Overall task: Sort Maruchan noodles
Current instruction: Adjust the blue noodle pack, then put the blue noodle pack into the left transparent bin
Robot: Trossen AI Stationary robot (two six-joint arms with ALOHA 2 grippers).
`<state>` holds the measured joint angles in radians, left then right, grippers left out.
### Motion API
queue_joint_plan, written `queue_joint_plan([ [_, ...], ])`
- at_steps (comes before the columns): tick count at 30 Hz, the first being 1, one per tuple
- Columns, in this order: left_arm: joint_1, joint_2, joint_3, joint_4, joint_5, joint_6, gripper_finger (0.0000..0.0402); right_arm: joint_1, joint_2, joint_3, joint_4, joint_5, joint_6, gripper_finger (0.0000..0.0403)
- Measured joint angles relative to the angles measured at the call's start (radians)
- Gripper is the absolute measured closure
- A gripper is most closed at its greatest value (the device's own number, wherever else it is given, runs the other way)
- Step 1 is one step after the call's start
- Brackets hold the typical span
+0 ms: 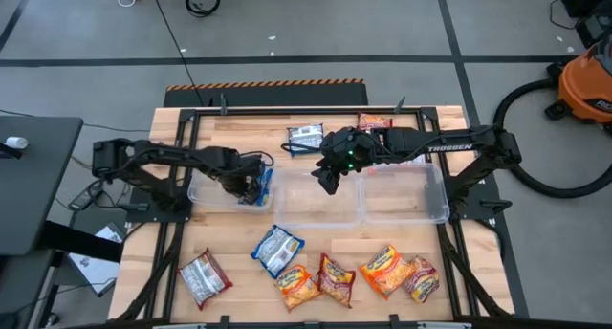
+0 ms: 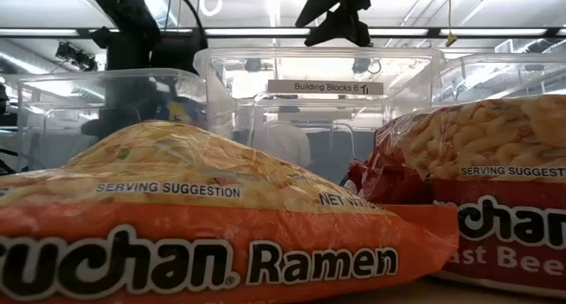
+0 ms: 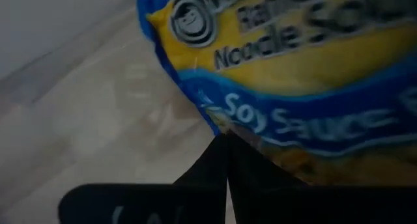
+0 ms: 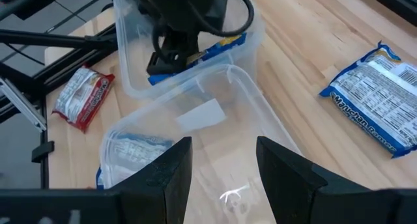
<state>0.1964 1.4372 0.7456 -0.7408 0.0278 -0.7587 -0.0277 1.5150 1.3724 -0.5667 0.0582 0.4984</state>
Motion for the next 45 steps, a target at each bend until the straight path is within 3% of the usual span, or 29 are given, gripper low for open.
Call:
queue_joint_plan([
  [10,-0.062,-0.109,0.000,0.087,-0.017,0.013,0.0396,-0.023,0.000,0.000,-0.040,-0.025,0.000,0.0226],
  [18,-0.067,-0.121,0.000,0.031,-0.043,0.010,0.0385,-0.064,0.000,0.000,-0.037,0.100,-0.003,0.0226],
  [31,-0.096,-0.139,0.002,-0.051,-0.061,0.005,0.0382,-0.058,0.004,0.000,-0.033,0.118,0.007,0.0226],
  [38,-0.096,-0.248,0.002,-0.055,-0.059,-0.020,0.0382,-0.106,0.004,0.000,-0.025,0.218,0.060,0.0226],
  [45,-0.096,-0.368,0.002,-0.119,-0.053,-0.026,0.0381,-0.213,0.065,-0.033,0.059,0.227,0.147,0.0226],
])
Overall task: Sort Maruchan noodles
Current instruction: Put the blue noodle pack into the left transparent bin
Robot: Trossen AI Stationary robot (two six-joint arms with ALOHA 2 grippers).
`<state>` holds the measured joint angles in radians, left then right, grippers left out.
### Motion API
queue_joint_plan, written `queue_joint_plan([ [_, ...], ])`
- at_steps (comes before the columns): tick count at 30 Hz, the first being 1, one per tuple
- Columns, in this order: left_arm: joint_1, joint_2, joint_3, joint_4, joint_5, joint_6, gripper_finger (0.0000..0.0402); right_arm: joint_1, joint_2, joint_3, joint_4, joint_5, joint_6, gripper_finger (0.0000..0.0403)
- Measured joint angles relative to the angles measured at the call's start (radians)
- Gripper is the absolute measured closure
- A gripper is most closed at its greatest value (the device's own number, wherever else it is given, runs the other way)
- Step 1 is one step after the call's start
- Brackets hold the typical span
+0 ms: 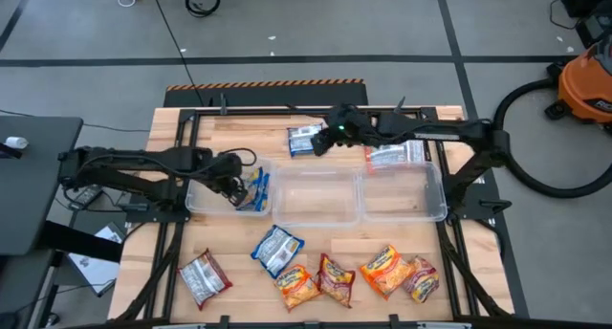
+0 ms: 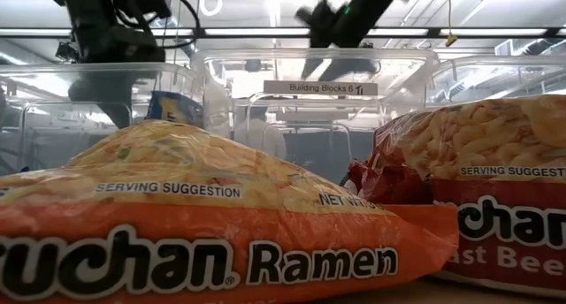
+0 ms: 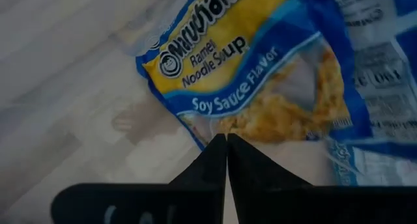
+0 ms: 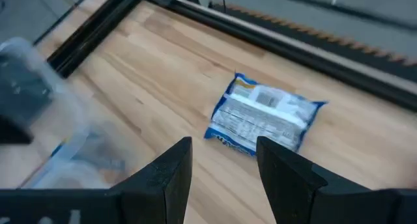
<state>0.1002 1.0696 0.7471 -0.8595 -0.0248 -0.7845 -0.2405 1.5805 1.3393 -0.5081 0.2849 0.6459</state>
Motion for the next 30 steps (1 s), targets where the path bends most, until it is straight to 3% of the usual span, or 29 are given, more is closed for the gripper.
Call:
queue_joint_plan([
  [6,0.001,-0.133,0.000,0.011,-0.031,-0.009,0.0381,-0.087,0.114,-0.002,0.023,0.035,0.061,0.0226],
  [12,0.001,-0.227,0.000,0.017,-0.120,-0.016,0.0381,-0.187,0.214,-0.002,-0.005,-0.052,0.121,0.0226],
  [24,0.056,-0.228,-0.003,-0.286,-0.139,-0.057,0.0381,-0.295,0.392,-0.002,0.077,-0.205,0.080,0.0226],
  [30,0.056,-0.226,-0.003,-0.382,-0.126,-0.095,0.0381,-0.307,0.415,-0.002,0.124,-0.277,0.099,0.0232],
])
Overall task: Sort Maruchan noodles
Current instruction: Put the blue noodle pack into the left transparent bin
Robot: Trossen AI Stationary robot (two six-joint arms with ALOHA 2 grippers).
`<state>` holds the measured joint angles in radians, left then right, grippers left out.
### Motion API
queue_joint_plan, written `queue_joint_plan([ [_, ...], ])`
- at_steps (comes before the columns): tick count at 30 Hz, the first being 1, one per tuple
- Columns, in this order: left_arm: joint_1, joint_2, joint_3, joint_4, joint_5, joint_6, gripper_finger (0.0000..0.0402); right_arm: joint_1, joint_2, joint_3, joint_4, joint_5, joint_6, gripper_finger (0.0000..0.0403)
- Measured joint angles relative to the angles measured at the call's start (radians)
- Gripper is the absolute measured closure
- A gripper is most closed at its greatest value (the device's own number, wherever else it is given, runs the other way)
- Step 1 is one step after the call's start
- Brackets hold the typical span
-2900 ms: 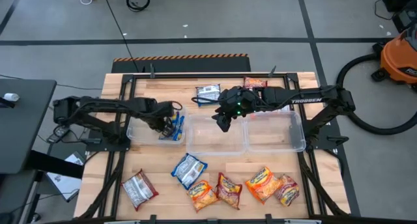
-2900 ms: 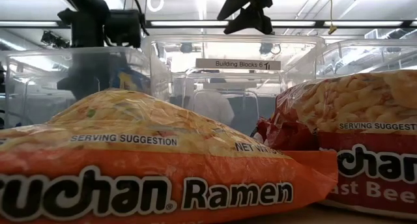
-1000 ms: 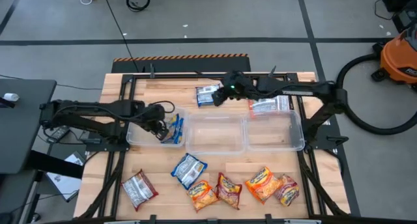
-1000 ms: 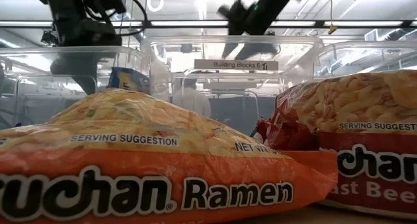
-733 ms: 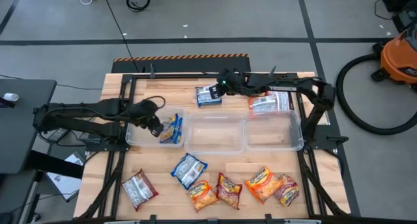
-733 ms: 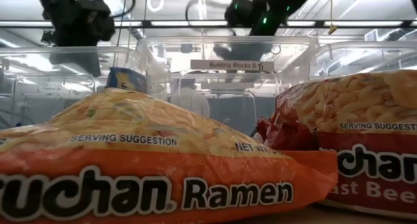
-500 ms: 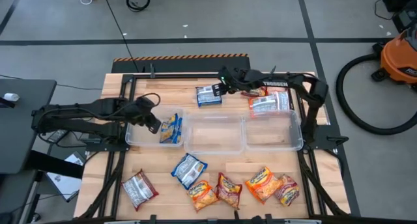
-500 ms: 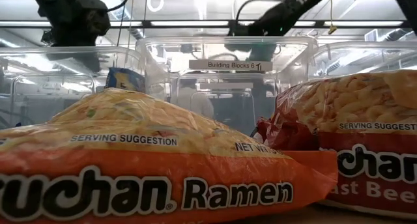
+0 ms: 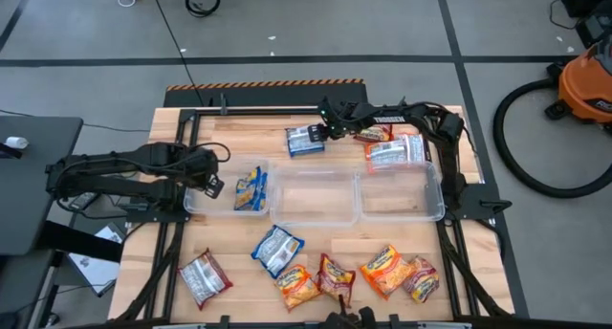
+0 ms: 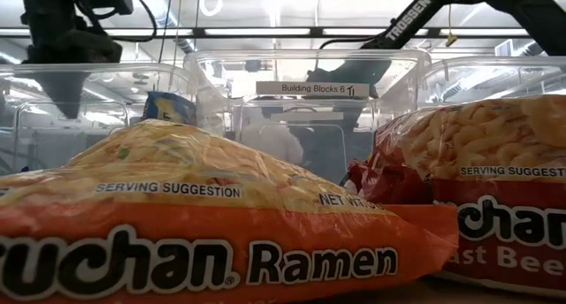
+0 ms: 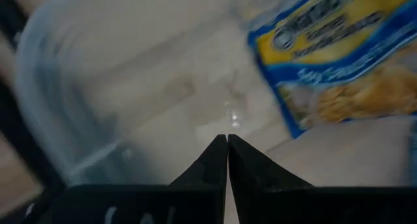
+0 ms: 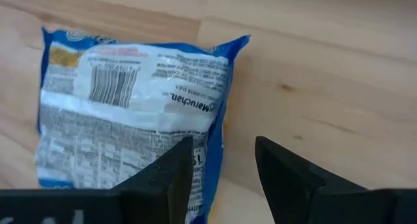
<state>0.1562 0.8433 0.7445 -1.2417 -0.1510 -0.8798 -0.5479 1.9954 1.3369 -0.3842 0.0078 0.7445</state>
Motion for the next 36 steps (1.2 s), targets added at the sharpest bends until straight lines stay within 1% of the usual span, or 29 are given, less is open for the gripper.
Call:
queue_joint_plan([
  [3,-0.002,-0.001,0.000,-0.049,0.005,-0.007,0.0381,0.000,0.000,0.000,-0.006,-0.014,-0.006,0.0241],
  [7,-0.002,-0.001,0.000,-0.077,0.007,0.005,0.0381,-0.004,0.000,0.000,-0.007,-0.084,-0.013,0.0261],
  [10,-0.002,-0.001,0.000,-0.092,0.017,0.005,0.0381,-0.004,0.000,0.000,-0.005,-0.089,-0.018,0.0280],
  [14,-0.002,-0.002,0.000,-0.058,0.020,-0.001,0.0381,-0.004,0.000,0.000,-0.004,-0.119,-0.006,0.0306],
  [19,-0.002,-0.002,0.007,0.029,0.035,-0.002,0.0381,0.000,0.000,0.000,-0.005,-0.124,-0.003,0.0338],
  [21,-0.002,-0.002,0.032,0.073,0.020,0.022,0.0381,0.000,0.000,0.000,-0.006,-0.124,0.007,0.0354],
  [25,0.005,-0.002,0.129,0.097,-0.068,0.108,0.0381,0.000,0.000,0.000,0.001,-0.119,0.015,0.0393],
  [29,0.063,-0.002,0.242,0.108,-0.154,0.188,0.0381,0.000,0.000,0.000,0.011,-0.109,0.015,0.0395],
  [33,0.153,-0.002,0.318,0.153,-0.162,0.281,0.0372,0.000,-0.017,0.000,0.041,-0.110,-0.004,0.0398],
  [36,0.218,-0.002,0.327,0.173,-0.161,0.348,0.0361,0.000,-0.055,0.000,0.041,-0.110,-0.012,0.0398],
])
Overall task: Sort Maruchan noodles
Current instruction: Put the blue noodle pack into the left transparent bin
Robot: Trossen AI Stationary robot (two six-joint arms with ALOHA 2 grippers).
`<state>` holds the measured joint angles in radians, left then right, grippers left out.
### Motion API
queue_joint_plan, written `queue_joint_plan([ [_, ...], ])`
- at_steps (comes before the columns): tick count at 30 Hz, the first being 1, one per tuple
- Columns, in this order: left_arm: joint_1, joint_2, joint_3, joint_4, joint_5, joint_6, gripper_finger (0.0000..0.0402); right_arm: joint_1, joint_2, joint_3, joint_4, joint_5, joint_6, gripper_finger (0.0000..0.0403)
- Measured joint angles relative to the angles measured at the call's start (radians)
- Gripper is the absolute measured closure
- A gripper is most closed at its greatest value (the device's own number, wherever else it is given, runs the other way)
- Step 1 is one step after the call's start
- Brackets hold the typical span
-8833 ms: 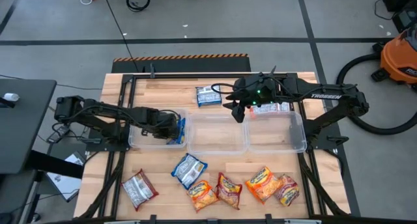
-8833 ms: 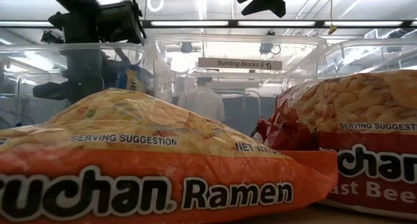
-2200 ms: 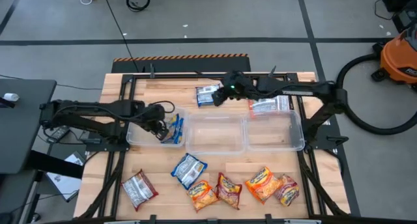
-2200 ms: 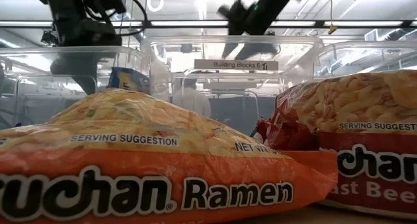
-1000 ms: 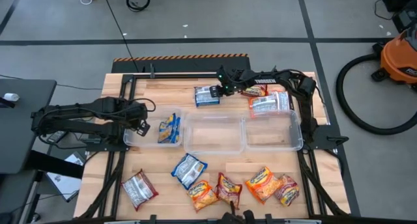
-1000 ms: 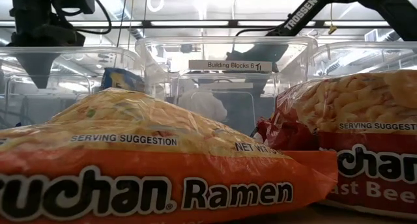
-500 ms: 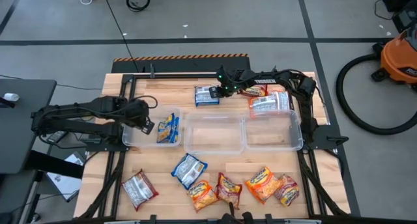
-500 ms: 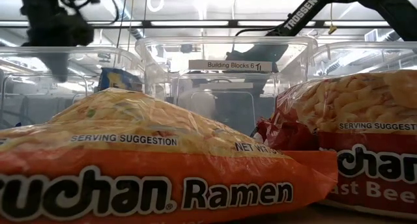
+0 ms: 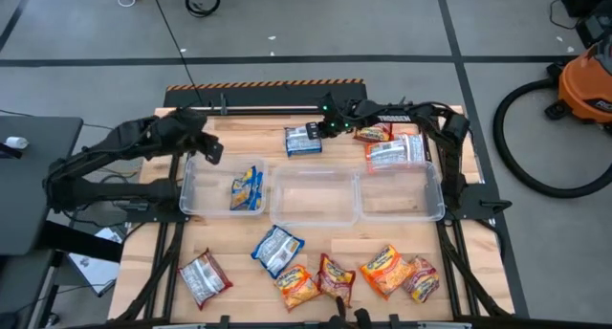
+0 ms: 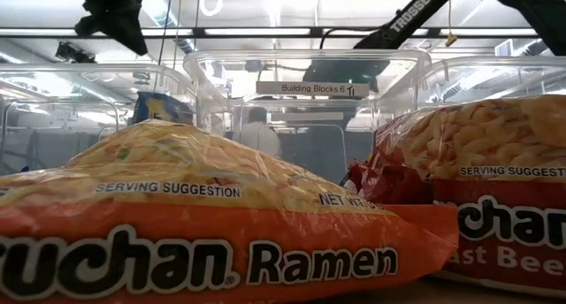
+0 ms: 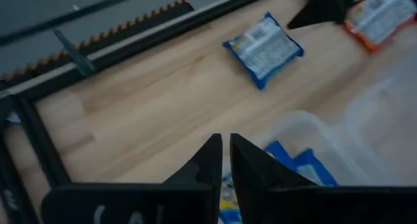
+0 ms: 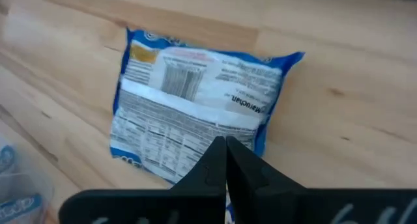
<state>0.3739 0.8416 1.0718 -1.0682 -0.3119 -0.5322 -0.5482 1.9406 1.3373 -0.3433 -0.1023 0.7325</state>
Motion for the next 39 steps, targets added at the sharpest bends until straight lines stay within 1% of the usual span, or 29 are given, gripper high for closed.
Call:
queue_joint_plan([
  [3,0.058,0.005,0.000,0.004,0.007,0.042,0.0352,0.006,-0.035,0.000,-0.027,0.032,0.006,0.0399],
  [7,0.107,0.015,-0.001,0.026,0.035,0.055,0.0344,0.021,-0.043,0.001,-0.072,0.035,0.033,0.0389],
  [9,0.118,0.018,-0.001,0.055,0.035,0.058,0.0342,0.032,-0.030,0.001,-0.078,0.034,0.033,0.0371],
  [16,0.158,0.048,-0.001,0.173,0.068,0.083,0.0342,0.050,0.003,0.000,-0.076,0.049,0.076,0.0284],
  [18,0.168,0.063,-0.001,0.181,0.072,0.085,0.0342,0.046,0.018,-0.007,-0.101,0.031,0.079,0.0273],
  [20,0.172,0.080,-0.001,0.195,0.070,0.085,0.0342,0.038,0.045,-0.007,-0.089,0.010,0.077,0.0271],
  [24,0.181,0.110,-0.001,0.203,0.089,0.094,0.0342,0.028,0.076,-0.010,-0.045,0.000,0.071,0.0277],
  [28,0.186,0.133,-0.002,0.209,0.096,0.094,0.0342,0.027,0.086,-0.009,-0.028,-0.040,0.058,0.0284],
  [31,0.186,0.147,-0.001,0.234,0.100,0.086,0.0342,0.031,0.086,-0.011,-0.033,0.010,0.038,0.0295],
  [32,0.186,0.152,-0.001,0.231,0.103,0.083,0.0342,0.032,0.086,-0.012,-0.033,0.019,0.035,0.0302],
  [34,0.188,0.160,-0.001,0.241,0.143,0.095,0.0342,0.031,0.086,-0.013,-0.030,0.020,0.034,0.0324],
  [37,0.211,0.177,-0.002,0.276,0.235,0.146,0.0342,0.034,0.086,-0.013,-0.009,0.028,0.011,0.0374],
  [38,0.226,0.182,-0.002,0.300,0.264,0.162,0.0342,0.037,0.087,-0.013,0.002,0.034,-0.005,0.0388],
  [39,0.245,0.186,-0.001,0.329,0.300,0.178,0.0342,0.039,0.086,-0.013,0.017,0.039,-0.020,0.0393],
])
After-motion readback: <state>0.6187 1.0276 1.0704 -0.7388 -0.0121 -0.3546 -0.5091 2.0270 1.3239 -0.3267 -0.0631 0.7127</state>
